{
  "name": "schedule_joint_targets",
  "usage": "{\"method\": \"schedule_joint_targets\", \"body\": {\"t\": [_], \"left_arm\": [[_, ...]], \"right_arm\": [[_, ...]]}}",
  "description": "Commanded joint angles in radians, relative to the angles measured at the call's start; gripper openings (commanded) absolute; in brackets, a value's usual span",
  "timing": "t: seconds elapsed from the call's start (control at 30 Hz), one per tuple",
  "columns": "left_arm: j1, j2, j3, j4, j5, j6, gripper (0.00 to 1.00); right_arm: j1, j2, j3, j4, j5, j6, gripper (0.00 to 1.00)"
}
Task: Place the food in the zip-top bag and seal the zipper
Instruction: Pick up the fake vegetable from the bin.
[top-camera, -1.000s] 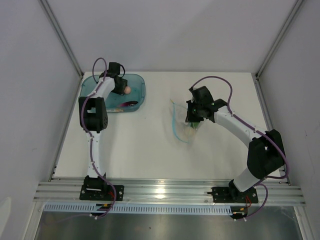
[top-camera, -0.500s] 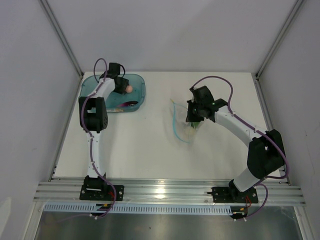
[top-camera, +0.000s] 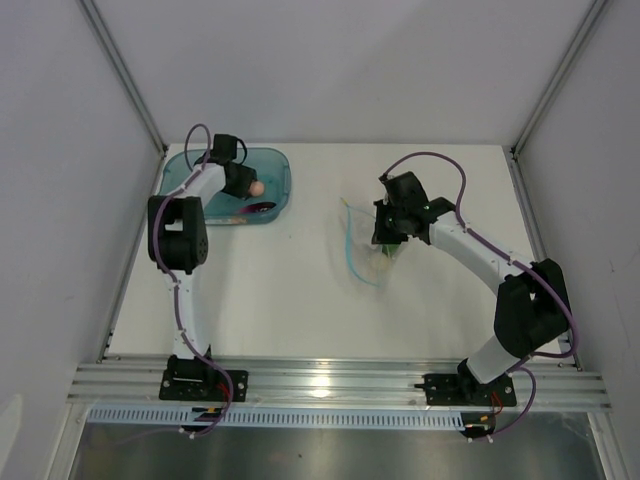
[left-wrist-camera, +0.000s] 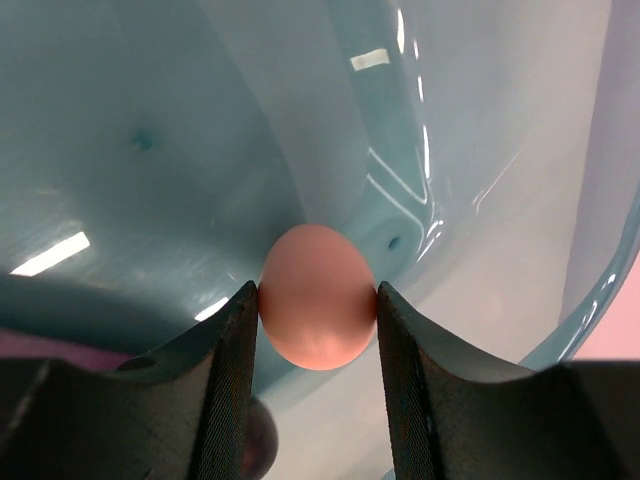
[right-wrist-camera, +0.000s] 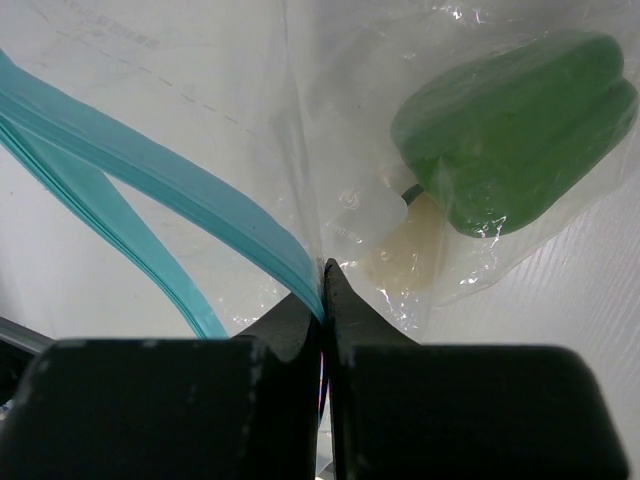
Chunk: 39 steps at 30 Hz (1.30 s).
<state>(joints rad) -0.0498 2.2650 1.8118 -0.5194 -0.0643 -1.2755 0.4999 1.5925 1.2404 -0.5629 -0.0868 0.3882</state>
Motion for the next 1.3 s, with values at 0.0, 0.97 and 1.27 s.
{"method": "schedule_joint_targets", "body": {"t": [0.0,0.97,1.27], "left_arm": [[0.008,-0.117,-0.045,0.022,0.006,0.034,0.0],[0.007,-0.424,-0.424,0.344,0.129,0.191,0.01],[-0.002,-0.544,-0.585,0.429,0.228,0.226,0.01]], "right_arm": [[-0.004,-0.012,0.027,0.015,0.012,-0.005,0.0],[0.003,0.006,0.025,0.032,0.013,0.005,0.0],[0.011,-0.006,0.028,0.038,0.004,0.011,0.0]]}}
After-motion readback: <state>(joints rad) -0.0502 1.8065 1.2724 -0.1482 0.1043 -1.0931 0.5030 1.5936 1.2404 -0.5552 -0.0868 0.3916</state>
